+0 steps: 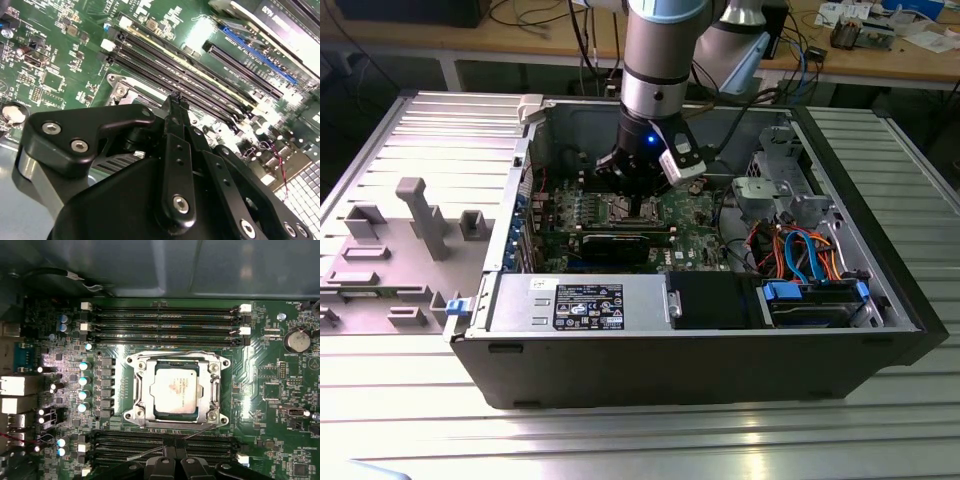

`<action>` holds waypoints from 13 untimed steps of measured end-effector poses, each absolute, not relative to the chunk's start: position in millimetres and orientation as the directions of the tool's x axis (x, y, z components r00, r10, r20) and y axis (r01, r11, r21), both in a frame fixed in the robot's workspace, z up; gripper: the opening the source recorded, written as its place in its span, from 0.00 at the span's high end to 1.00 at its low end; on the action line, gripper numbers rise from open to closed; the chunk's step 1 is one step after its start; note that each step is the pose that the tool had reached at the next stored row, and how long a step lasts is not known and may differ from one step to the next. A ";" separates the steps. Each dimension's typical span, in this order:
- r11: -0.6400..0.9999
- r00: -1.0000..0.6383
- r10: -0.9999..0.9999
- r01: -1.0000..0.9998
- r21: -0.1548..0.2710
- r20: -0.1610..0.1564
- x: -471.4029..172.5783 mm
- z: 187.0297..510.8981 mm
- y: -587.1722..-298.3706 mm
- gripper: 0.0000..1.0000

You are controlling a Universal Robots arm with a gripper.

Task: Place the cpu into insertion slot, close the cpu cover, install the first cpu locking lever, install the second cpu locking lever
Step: 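Install the second cpu locking lever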

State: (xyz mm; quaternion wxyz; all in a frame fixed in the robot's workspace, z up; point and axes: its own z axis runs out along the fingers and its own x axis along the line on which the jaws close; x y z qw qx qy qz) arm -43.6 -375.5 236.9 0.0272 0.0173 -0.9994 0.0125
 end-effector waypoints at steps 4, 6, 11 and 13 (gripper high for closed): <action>0.999 -0.998 -0.034 -0.035 -0.024 0.056 -43.6 236.6 -376.8 0.89; 0.999 -0.998 -0.034 -0.035 -0.023 0.057 -43.6 236.5 -378.5 0.89; 0.999 -0.998 -0.037 -0.036 0.021 0.056 -46.9 236.1 -384.9 0.89; 0.999 -0.998 -0.037 -0.035 0.035 0.056 -47.0 236.0 -389.8 0.89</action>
